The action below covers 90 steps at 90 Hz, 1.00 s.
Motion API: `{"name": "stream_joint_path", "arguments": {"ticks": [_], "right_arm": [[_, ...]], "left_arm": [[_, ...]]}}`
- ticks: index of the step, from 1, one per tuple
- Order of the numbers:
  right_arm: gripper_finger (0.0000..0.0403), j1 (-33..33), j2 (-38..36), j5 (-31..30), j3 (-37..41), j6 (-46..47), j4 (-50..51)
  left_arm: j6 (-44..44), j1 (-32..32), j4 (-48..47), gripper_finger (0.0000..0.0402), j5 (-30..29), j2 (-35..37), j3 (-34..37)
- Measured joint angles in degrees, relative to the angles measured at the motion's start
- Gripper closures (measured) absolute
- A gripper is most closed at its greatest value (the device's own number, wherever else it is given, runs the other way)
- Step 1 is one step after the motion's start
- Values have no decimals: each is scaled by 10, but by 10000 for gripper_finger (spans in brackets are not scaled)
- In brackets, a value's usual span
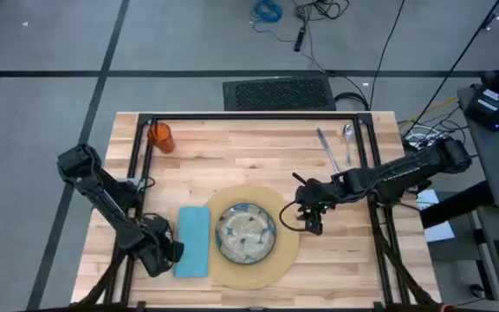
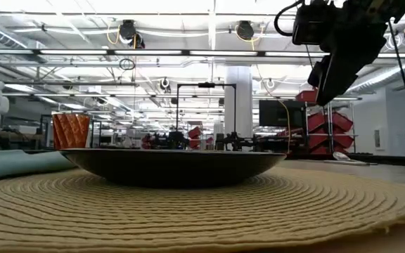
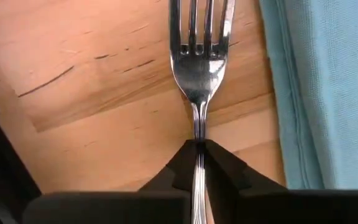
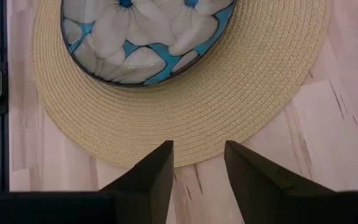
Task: Set table place
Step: Put the fork on top of the blue napkin
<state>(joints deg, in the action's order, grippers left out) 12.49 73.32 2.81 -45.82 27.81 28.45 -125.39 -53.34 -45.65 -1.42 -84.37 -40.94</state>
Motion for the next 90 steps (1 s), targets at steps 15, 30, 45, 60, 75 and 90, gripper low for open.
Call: {"name": "stream_joint_path", "arguments": {"ticks": [15,30,45,60,75,90], "right_arm": [[268,0,0,0,0,-1,0],[268,0,0,0,0,-2,0],[268,0,0,0,0,-1,0],[268,0,0,0,0,-4,-6],[268,2,0,0,0,-12,1],[268,12,0,1,0,-27,1]], "left_arm": [[2,0,-48,400,3,30,-32],[-5,5,-157,401,-21,75,-95],[-3,50,-144,401,-71,90,-142],[12,115,-127,401,-131,89,-158],[38,175,-121,401,-134,56,-158],[94,216,-80,401,-84,7,-158]]}}
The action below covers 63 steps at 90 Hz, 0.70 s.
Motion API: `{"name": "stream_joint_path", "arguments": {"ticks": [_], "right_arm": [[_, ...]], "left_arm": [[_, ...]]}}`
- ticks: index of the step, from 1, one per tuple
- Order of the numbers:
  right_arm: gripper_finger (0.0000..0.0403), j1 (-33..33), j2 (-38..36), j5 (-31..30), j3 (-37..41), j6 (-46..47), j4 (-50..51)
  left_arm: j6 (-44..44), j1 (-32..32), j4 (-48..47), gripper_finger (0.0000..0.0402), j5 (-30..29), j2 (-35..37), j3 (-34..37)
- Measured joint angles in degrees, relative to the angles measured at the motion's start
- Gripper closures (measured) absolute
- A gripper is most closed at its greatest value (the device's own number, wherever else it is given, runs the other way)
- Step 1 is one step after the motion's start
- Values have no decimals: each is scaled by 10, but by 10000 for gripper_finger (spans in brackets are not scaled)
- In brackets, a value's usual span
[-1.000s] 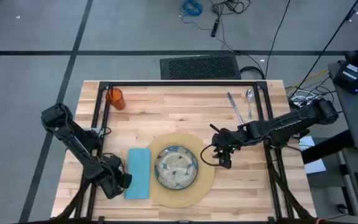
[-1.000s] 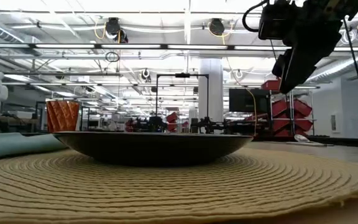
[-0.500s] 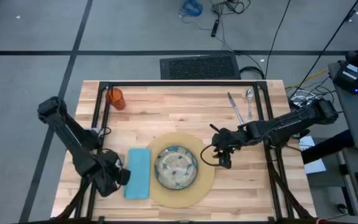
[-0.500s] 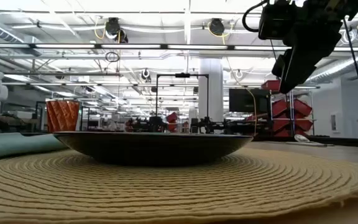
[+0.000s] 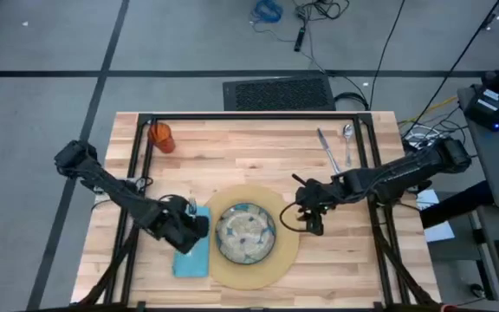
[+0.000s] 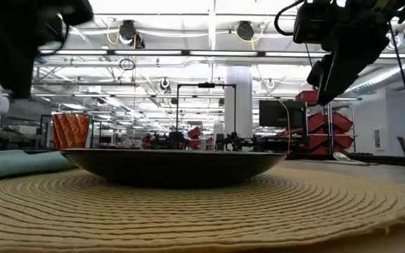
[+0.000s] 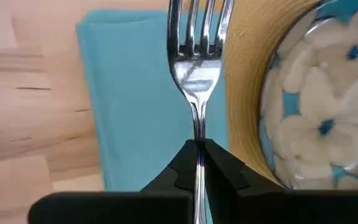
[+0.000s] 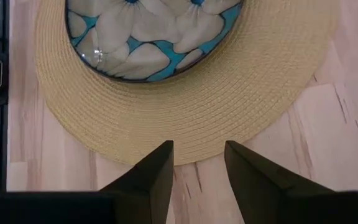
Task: Set table place
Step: Put the fork on top of the blue napkin
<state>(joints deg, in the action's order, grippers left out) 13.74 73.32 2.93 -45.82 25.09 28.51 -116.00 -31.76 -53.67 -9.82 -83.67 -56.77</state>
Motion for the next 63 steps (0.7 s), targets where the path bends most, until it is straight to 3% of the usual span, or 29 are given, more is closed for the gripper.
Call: {"name": "stream_joint_path", "arguments": {"ticks": [30,63], "right_arm": [[268,27,0,0,0,-3,0],[268,51,0,-1,0,0,0]], "left_arm": [[28,10,41,401,73,-85,0],[8,10,27,401,82,-90,0]]}}
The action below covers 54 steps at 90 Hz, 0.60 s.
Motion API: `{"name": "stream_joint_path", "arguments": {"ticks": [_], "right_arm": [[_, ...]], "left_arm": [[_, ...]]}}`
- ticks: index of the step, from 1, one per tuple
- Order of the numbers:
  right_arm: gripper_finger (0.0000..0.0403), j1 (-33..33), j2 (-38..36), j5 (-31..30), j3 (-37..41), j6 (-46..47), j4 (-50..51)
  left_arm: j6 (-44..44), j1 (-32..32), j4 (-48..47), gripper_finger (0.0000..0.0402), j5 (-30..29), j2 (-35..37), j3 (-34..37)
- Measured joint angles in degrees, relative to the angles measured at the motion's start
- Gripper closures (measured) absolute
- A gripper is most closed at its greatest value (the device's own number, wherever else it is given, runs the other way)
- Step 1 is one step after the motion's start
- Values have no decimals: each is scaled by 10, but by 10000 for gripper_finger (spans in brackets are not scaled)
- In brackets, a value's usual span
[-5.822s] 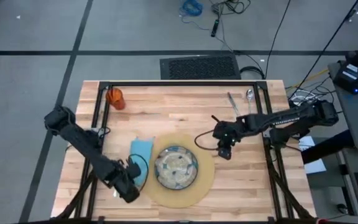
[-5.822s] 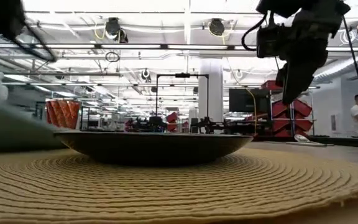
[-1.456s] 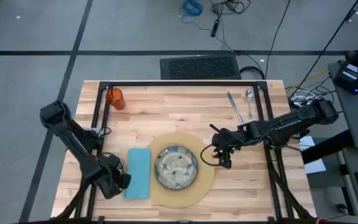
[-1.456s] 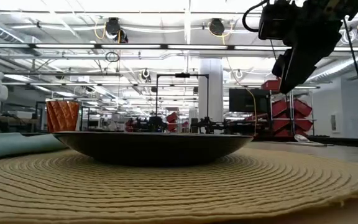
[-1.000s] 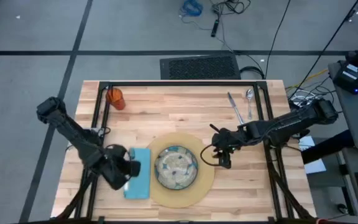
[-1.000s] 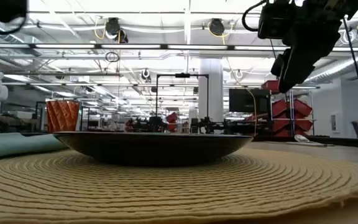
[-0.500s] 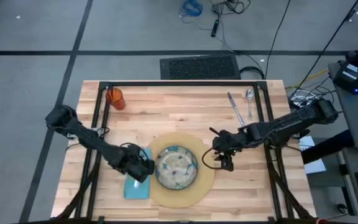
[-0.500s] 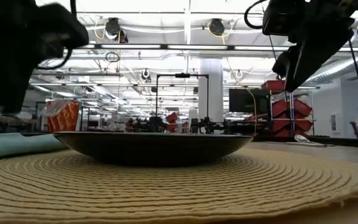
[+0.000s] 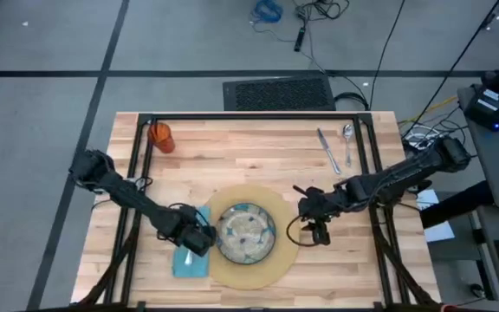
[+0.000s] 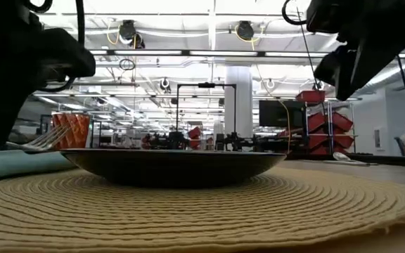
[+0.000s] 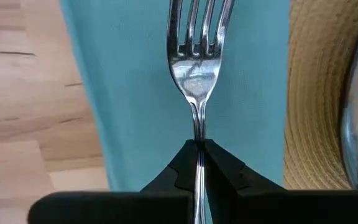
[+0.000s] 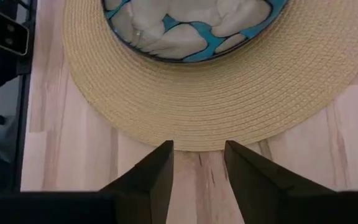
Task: Set table place
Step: Put the fork on top of the blue napkin
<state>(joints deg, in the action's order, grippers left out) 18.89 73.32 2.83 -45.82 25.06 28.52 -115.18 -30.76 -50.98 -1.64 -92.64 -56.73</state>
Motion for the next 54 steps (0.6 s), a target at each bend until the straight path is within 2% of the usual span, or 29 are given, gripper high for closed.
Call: {"name": "stream_joint_path", "arguments": {"ticks": [30,54], "right_arm": [[268,0,0,0,0,12,0],[268,0,0,0,0,11,0]], "left_arm": [[-30,0,0,401,-6,0,0],[-29,-1,0,367,-8,0,0]]}}
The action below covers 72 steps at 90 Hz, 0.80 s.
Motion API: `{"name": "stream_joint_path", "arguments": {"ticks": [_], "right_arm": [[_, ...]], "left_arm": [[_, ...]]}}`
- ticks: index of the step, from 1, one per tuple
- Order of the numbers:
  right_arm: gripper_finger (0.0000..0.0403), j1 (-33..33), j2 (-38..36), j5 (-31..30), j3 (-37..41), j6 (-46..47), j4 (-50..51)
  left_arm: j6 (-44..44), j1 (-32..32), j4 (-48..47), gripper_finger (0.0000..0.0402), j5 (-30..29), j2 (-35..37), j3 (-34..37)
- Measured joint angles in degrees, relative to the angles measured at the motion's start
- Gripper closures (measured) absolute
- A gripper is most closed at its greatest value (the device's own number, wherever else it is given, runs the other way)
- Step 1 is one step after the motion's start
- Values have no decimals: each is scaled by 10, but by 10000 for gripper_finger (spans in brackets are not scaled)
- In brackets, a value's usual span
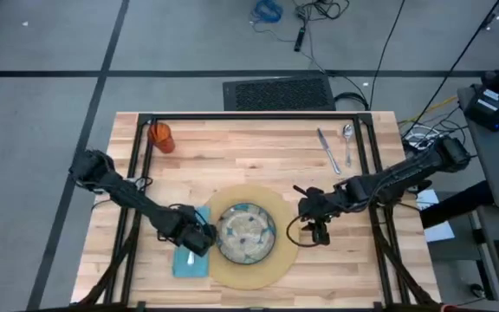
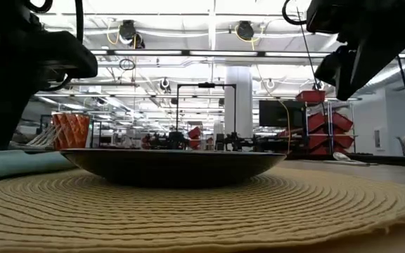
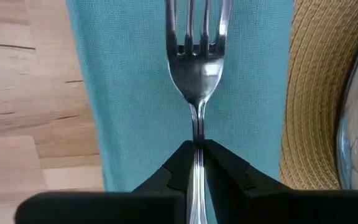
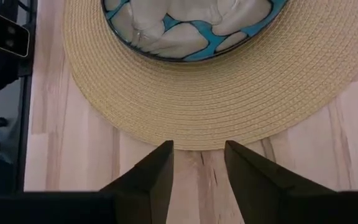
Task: Set table place
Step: Put the fork on top of the blue napkin, then put the knife on the right side of the brown mat
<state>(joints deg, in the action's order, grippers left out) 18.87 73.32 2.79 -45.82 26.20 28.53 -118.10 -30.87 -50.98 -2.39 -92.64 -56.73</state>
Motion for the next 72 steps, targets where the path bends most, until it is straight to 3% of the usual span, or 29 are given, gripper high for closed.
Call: {"name": "stream_joint_path", "arguments": {"ticks": [26,41,52,72], "right_arm": [[268,0,0,0,0,0,0],[268,0,0,-1,0,2,-5],[268,0,0,-1,0,1,-5],[268,0,0,-1,0,-21,-35]], "left_arm": [[7,0,-3,352,0,0,0],[91,1,-3,351,-12,9,0],[154,1,-2,351,-61,28,-1],[352,-4,6,351,-181,45,-35]]}}
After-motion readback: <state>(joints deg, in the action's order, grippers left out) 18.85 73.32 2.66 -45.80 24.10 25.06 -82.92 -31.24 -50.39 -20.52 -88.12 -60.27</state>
